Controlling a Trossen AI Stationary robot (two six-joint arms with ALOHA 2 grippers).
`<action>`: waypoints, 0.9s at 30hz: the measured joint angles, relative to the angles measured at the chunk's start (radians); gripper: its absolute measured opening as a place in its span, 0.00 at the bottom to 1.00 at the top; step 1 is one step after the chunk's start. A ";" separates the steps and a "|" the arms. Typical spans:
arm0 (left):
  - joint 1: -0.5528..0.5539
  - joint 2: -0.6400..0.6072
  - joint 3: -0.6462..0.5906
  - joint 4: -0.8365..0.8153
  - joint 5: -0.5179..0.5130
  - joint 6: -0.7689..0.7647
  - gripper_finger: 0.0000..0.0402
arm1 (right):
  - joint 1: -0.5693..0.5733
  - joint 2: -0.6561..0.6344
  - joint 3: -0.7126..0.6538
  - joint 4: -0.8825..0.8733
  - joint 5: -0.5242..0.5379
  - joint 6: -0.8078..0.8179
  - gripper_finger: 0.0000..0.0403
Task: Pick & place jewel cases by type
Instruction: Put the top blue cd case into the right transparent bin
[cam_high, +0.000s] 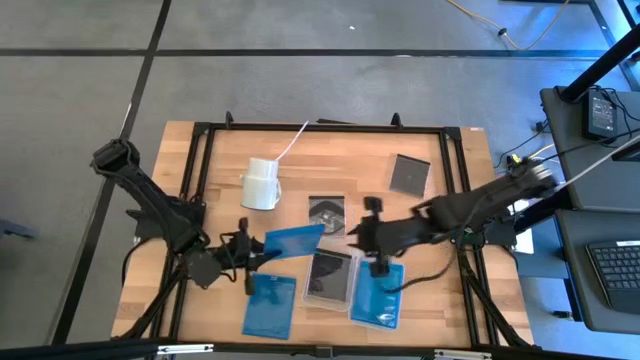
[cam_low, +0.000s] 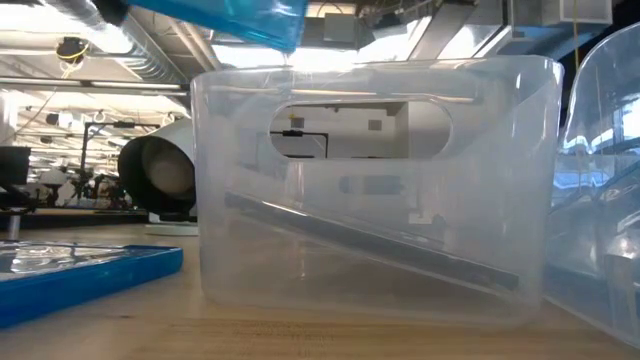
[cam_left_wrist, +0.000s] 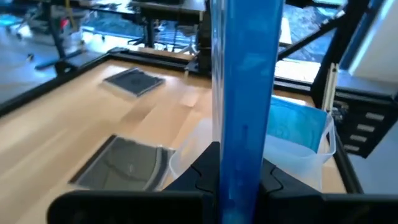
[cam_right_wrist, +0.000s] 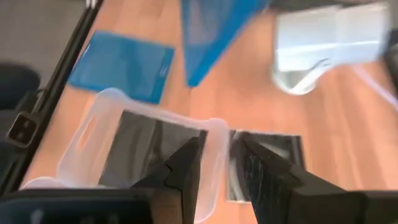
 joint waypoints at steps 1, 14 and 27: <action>0.017 0.007 0.000 0.026 0.024 0.039 0.07 | 0.005 -0.043 -0.065 0.057 0.022 -0.004 0.30; 0.280 0.138 0.000 0.374 0.423 0.340 0.08 | 0.008 -0.191 -0.472 0.603 -0.108 -0.177 0.33; 0.400 0.226 0.000 0.494 0.611 0.368 0.08 | -0.024 -0.189 -0.474 0.588 -0.102 -0.094 0.63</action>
